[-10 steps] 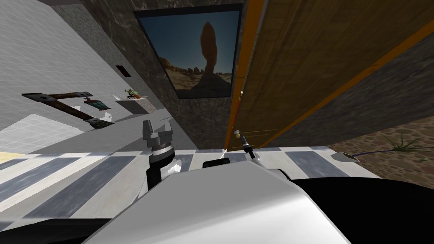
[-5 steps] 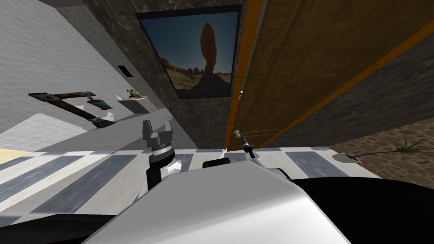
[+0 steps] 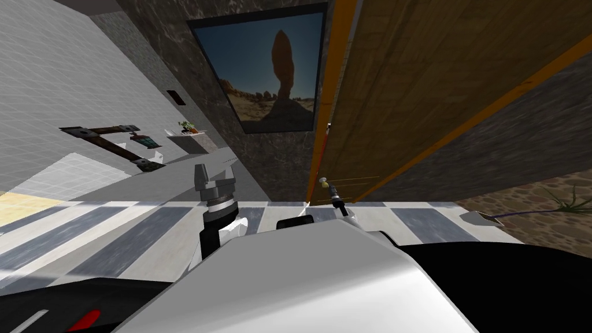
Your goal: Pull the door open
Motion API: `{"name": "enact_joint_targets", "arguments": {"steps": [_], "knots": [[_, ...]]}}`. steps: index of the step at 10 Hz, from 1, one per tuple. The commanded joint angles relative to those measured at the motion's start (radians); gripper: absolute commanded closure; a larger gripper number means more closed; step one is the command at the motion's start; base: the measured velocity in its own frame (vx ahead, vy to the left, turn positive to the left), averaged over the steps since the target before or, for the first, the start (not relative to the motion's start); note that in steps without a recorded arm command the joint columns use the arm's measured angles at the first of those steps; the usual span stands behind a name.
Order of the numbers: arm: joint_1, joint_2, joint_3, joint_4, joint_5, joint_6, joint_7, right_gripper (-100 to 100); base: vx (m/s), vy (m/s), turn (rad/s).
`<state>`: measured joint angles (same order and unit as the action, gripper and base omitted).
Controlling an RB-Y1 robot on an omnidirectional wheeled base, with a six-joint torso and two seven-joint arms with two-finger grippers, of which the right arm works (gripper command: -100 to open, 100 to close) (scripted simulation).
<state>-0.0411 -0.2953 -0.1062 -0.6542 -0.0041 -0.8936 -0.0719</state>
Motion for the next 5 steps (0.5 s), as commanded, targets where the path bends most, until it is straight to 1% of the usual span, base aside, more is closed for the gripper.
{"name": "enact_joint_targets", "arguments": {"steps": [1, 2, 3, 4, 5], "knots": [[-0.031, 0.018, 0.018, 0.048, 0.004, -0.035, -0.015, 100, -0.011, -0.013, -0.003], [-0.032, 0.017, 0.028, 0.048, -0.013, -0.033, -0.056, 100, -0.018, -0.013, 0.047], [-0.032, 0.017, 0.028, 0.048, -0.013, -0.033, -0.056, 100, -0.020, -0.014, 0.030], [-0.033, 0.015, 0.039, 0.048, -0.030, -0.032, -0.093, 100, -0.027, -0.019, 0.029], [-0.033, 0.015, 0.039, 0.048, -0.030, -0.032, -0.098, 100, -0.023, -0.011, 0.023]]}}
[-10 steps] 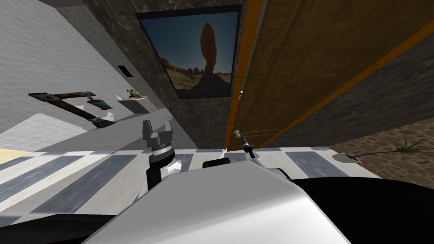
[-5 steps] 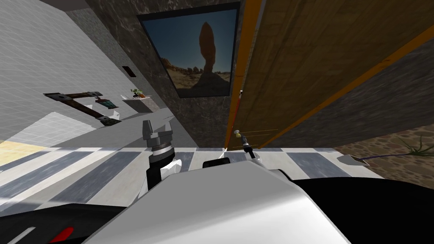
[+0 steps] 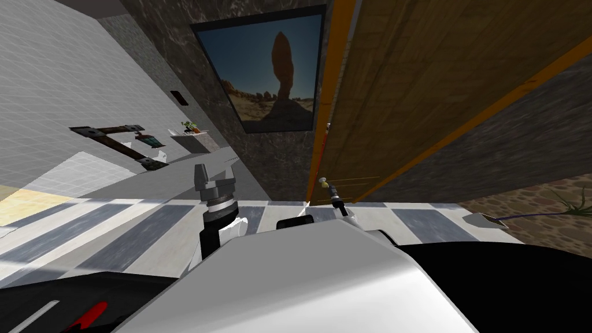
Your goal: Pull the door open
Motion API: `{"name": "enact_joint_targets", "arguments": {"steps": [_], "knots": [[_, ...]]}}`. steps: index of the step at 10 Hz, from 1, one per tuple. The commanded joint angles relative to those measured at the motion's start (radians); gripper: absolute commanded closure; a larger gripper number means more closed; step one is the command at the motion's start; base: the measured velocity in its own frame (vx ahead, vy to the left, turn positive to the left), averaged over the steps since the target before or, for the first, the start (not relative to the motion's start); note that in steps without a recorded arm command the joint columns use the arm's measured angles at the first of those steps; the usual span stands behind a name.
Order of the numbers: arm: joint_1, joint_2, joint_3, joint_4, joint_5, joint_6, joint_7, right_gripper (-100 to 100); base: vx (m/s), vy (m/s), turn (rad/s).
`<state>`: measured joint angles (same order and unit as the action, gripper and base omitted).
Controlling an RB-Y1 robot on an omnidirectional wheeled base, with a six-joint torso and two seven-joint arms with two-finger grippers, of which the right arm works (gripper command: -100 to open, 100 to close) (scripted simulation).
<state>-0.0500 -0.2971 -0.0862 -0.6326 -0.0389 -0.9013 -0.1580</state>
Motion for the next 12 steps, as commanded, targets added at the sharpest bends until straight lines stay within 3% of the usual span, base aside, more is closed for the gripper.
{"name": "enact_joint_targets", "arguments": {"steps": [1, 12], "knots": [[-0.026, 0.015, 0.029, 0.027, -0.012, -0.023, -0.050, 100, -0.029, -0.005, 0.058], [-0.033, 0.005, 0.091, 0.028, -0.114, -0.013, -0.304, 100, -0.033, -0.016, 0.040]]}}
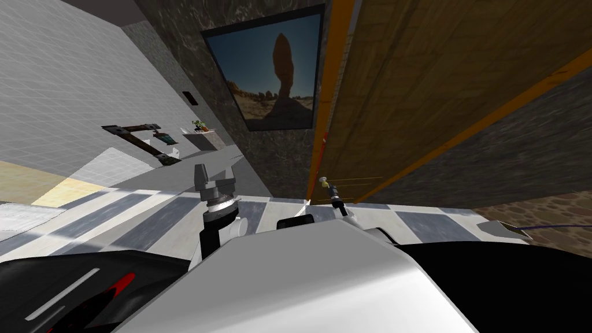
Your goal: Pull the door open
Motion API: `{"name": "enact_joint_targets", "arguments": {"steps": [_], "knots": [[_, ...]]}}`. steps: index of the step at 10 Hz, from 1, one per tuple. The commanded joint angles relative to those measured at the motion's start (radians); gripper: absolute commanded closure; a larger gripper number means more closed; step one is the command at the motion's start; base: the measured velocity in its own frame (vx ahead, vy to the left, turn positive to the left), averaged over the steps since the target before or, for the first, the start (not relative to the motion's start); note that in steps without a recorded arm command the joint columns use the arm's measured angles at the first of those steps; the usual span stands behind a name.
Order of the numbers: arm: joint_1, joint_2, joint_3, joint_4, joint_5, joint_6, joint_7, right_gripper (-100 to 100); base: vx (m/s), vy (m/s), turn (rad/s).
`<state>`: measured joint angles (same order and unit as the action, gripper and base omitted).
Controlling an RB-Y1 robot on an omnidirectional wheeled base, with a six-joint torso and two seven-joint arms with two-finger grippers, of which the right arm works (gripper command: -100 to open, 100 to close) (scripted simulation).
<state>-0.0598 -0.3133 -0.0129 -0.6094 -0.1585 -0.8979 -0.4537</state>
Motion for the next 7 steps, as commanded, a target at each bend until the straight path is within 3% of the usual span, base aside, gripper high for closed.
{"name": "enact_joint_targets", "arguments": {"steps": [1, 2, 7], "knots": [[-0.024, 0.019, 0.028, 0.005, -0.011, -0.015, -0.050, 100, -0.032, -0.011, 0.029], [-0.007, 0.006, 0.013, 0.009, -0.024, 0.004, -0.066, -100, -0.035, -0.040, -0.004], [-0.010, 0.016, 0.029, 0.000, -0.061, 0.013, -0.184, -100, -0.057, -0.016, 0.006]]}}
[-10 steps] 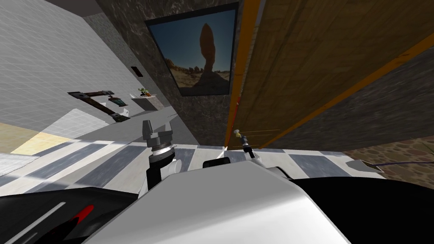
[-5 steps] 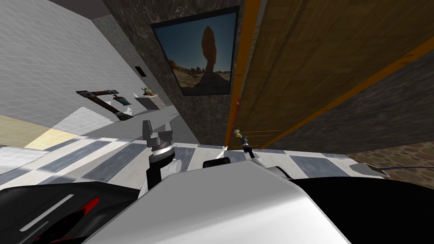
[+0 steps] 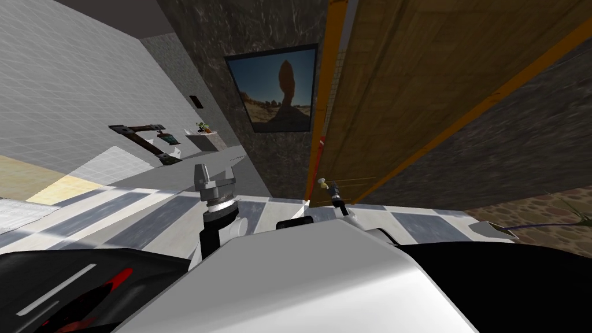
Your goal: Pull the door open
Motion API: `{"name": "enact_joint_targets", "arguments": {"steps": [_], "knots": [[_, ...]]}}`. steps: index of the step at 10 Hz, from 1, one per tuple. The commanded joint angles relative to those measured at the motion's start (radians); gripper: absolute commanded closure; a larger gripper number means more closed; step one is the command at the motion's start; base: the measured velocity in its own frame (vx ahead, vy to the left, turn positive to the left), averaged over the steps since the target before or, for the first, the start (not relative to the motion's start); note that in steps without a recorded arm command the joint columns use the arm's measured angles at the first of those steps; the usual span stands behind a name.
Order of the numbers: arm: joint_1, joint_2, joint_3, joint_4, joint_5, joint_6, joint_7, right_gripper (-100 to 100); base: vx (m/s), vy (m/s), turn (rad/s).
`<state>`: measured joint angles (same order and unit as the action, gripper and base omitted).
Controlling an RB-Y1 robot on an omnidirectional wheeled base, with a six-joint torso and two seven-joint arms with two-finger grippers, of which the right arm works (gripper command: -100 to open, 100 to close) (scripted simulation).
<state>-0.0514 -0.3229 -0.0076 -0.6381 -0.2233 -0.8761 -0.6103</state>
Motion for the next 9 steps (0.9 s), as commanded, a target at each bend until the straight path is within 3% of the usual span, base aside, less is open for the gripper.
{"name": "enact_joint_targets", "arguments": {"steps": [1, 3, 4, 5, 7, 9], "knots": [[-0.018, 0.026, 0.024, 0.028, 0.004, -0.009, -0.028, -100, -0.036, -0.002, 0.013], [-0.018, 0.026, 0.024, 0.030, 0.004, -0.009, -0.028, -100, 0.000, 0.000, 0.000], [-0.018, 0.026, 0.024, 0.064, 0.004, -0.009, -0.028, -100, -0.002, 0.020, 0.054], [-0.018, 0.026, 0.024, 0.066, 0.004, -0.009, -0.028, -100, 0.001, 0.037, 0.081], [-0.018, 0.026, 0.024, 0.028, 0.004, -0.009, -0.028, -100, 0.006, 0.028, -0.007], [-0.020, 0.033, 0.035, 0.022, -0.022, -0.003, -0.096, -100, -0.047, -0.005, 0.034]]}}
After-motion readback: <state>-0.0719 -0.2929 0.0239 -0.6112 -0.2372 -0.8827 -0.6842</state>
